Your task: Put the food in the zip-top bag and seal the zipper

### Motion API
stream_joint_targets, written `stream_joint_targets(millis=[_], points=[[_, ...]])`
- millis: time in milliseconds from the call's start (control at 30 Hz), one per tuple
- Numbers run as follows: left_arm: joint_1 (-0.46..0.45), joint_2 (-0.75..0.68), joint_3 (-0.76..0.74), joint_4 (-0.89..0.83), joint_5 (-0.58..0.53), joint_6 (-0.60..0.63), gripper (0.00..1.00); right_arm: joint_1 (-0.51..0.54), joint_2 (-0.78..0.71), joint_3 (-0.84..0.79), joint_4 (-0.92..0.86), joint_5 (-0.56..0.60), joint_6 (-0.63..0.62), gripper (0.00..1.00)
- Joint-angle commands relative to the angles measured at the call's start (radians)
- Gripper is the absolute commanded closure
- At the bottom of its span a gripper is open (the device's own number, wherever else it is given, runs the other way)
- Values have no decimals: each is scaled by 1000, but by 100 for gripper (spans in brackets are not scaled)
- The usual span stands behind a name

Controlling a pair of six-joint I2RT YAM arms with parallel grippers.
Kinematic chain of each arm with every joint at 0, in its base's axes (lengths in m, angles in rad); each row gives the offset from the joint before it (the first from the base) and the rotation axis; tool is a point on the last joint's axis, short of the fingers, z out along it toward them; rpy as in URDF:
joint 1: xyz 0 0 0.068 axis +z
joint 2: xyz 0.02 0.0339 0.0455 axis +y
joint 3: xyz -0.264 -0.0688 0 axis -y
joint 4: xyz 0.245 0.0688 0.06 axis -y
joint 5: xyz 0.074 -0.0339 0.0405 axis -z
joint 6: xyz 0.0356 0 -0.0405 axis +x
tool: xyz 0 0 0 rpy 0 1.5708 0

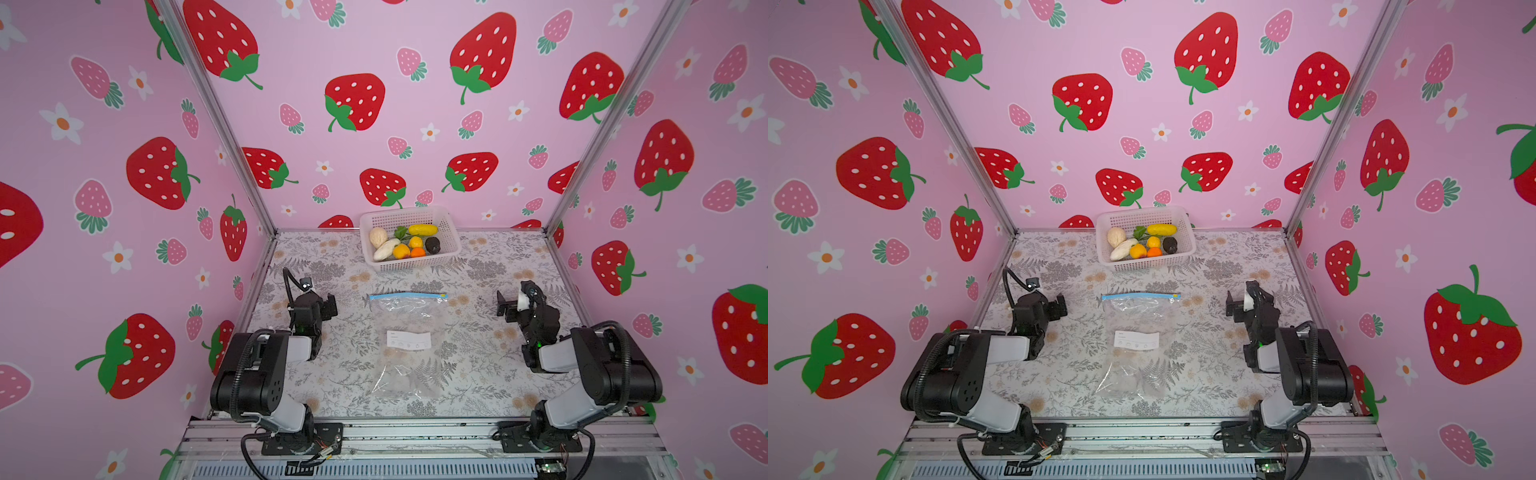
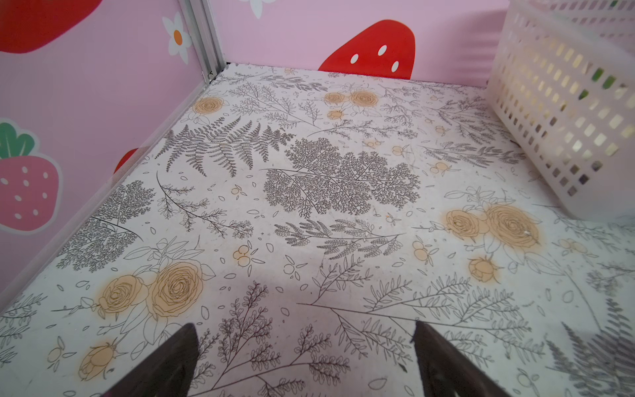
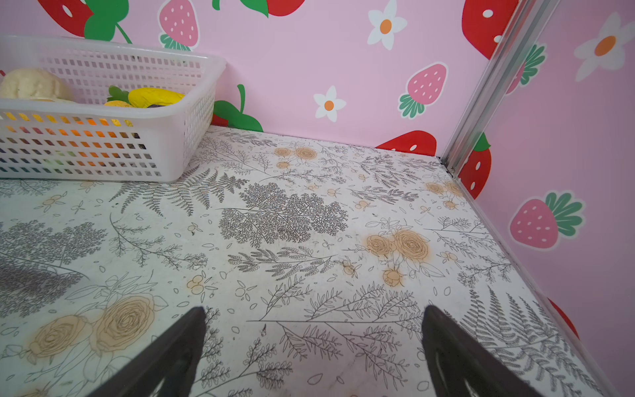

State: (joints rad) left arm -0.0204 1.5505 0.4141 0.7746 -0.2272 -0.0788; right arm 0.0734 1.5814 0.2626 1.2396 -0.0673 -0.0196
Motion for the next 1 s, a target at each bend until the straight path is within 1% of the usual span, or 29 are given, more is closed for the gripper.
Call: stream_joint_targets(millis=[0, 700, 833, 900, 967], points=[[-1, -6, 23, 17, -10, 2, 1, -1, -6, 9, 9, 12, 7, 1], [-7, -7, 20, 21, -17, 6, 1, 9, -16, 7, 12, 75, 20, 1], [-9, -9, 19, 26, -22, 5, 1, 12, -70, 42, -98, 75, 18, 1], [-10, -17, 24, 8, -48, -3, 1, 15, -92, 84, -188, 94, 20, 1], [-10, -30, 29, -13, -80, -19, 1, 18, -102, 96, -210, 107, 21, 1]])
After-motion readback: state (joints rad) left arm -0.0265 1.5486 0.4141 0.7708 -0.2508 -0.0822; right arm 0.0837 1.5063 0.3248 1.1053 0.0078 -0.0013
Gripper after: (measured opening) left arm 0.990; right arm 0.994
